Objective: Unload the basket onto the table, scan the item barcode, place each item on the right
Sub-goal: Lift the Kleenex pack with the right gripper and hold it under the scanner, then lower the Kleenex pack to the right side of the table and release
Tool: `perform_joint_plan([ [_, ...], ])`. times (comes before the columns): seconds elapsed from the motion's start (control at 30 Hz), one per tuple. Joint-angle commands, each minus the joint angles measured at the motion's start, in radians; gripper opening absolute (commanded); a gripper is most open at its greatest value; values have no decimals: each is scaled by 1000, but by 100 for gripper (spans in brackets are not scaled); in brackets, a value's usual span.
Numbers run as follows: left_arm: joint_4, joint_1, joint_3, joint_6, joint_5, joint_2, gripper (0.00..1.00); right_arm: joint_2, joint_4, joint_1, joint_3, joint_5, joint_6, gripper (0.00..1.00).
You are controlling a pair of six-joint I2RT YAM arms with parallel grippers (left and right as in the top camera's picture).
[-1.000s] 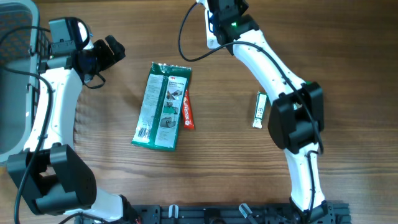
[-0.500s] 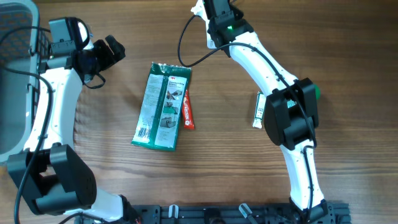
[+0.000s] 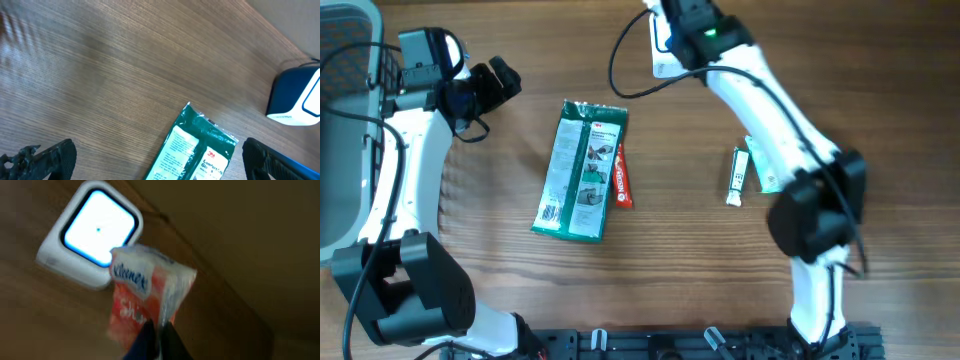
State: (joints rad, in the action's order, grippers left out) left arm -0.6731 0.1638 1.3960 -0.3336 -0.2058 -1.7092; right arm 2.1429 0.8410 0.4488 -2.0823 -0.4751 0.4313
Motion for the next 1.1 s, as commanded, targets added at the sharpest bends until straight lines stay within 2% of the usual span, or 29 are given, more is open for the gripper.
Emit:
perform_joint_plan([
  [0.0, 3, 2, -3, 20, -2, -6, 100, -194, 293, -34, -8, 158, -295, 4],
  [0.17, 3, 2, -3, 20, -2, -6, 100, -218, 681, -148, 21, 267, -604, 4],
  [0.27, 3, 2, -3, 19, -2, -6, 100, -218, 709, -196, 137, 266, -642, 5],
  [0.37, 3, 2, -3, 20, -2, -6, 100, -218, 640, -222, 292, 262, -641, 11],
  [0.5, 3, 2, -3, 20, -2, -6, 100, -218, 546, -238, 438, 263, -641, 13],
  [0.53, 3, 2, -3, 20, -2, -6, 100, -218, 525, -238, 458, 264, -640, 19],
  [0.57, 3, 2, -3, 20, -2, -6, 100, -218, 496, -238, 482, 263, -641, 31],
  [0.67, 3, 2, -3, 20, -2, -6, 100, -218, 449, -238, 512, 270, -641, 47],
  [0.73, 3, 2, -3, 20, -2, -6, 100, -218, 404, -238, 519, 352, -640, 48],
  [0.9, 3, 2, -3, 20, -2, -6, 100, -218, 263, -198, 521, 791, -640, 45],
  [1.07, 3, 2, -3, 20, -2, -6, 100, -218, 123, -43, 552, 813, -682, 39],
])
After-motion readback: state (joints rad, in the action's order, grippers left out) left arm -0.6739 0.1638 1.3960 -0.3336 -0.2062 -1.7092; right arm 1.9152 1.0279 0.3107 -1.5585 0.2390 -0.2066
